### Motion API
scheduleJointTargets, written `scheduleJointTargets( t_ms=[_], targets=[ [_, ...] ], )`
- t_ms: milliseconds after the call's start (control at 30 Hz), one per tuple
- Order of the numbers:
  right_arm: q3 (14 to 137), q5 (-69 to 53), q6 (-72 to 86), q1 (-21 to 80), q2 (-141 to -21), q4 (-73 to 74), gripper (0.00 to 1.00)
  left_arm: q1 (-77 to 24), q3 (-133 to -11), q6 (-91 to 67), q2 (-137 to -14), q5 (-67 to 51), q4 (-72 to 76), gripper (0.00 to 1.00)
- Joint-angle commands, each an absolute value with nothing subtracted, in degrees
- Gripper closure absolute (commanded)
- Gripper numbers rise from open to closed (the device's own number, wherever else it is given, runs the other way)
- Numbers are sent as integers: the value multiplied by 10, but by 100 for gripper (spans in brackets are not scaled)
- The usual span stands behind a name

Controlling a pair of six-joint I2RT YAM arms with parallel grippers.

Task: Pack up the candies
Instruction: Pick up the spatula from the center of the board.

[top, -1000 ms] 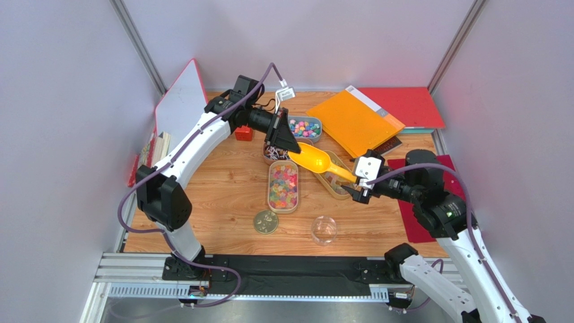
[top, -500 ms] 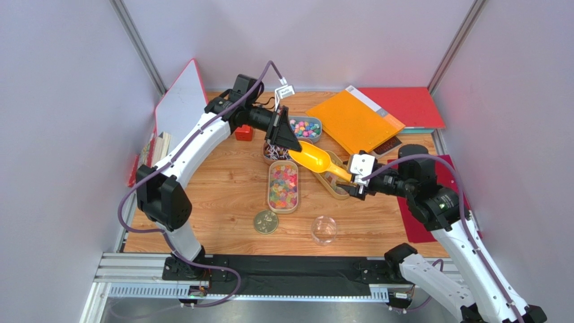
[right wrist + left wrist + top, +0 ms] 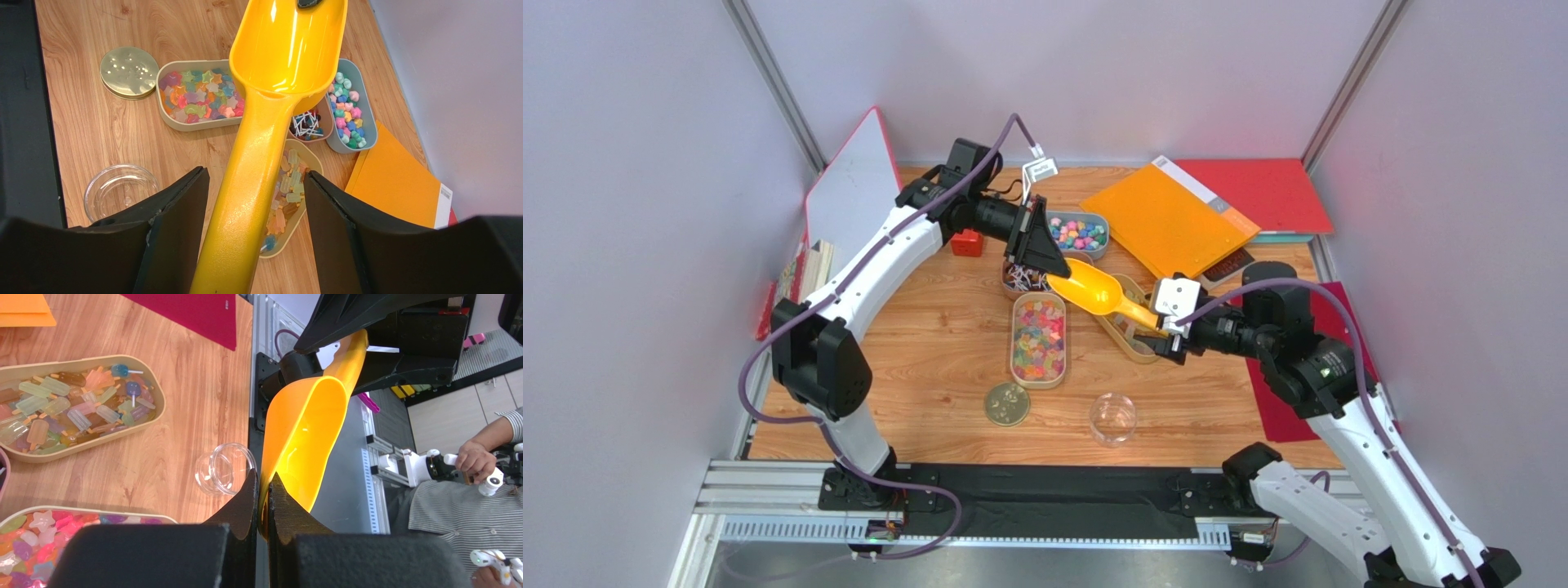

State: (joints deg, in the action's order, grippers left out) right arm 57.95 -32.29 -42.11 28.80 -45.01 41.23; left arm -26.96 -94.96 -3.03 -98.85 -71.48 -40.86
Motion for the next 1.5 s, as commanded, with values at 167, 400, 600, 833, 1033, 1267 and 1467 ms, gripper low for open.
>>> scheduleJointTargets(
  t_ms=[167, 400, 600, 833, 1033, 1267, 1467],
  targets=[
    [633, -309, -403, 297, -422, 398, 60, -277, -962, 12, -998, -665, -433, 100],
    [679, -273, -399, 297, -453, 490, 29, -275, -967, 21, -996, -645, -439, 100],
    [659, -257, -425, 298, -443, 540, 17, -254, -983, 28, -991, -629, -444, 100],
    [637, -265, -392, 297, -456, 492, 18, -253, -977, 14, -987, -642, -434, 100],
    [619, -244, -388, 297, -487, 427, 21, -254, -971, 10, -978, -644, -432, 100],
    [610, -236, -385, 297, -517, 407, 25, -254, -964, 6, -974, -649, -428, 100],
    [602, -233, -377, 297, -526, 389, 27, -254, -965, 3, -977, -653, -424, 100]
  ],
)
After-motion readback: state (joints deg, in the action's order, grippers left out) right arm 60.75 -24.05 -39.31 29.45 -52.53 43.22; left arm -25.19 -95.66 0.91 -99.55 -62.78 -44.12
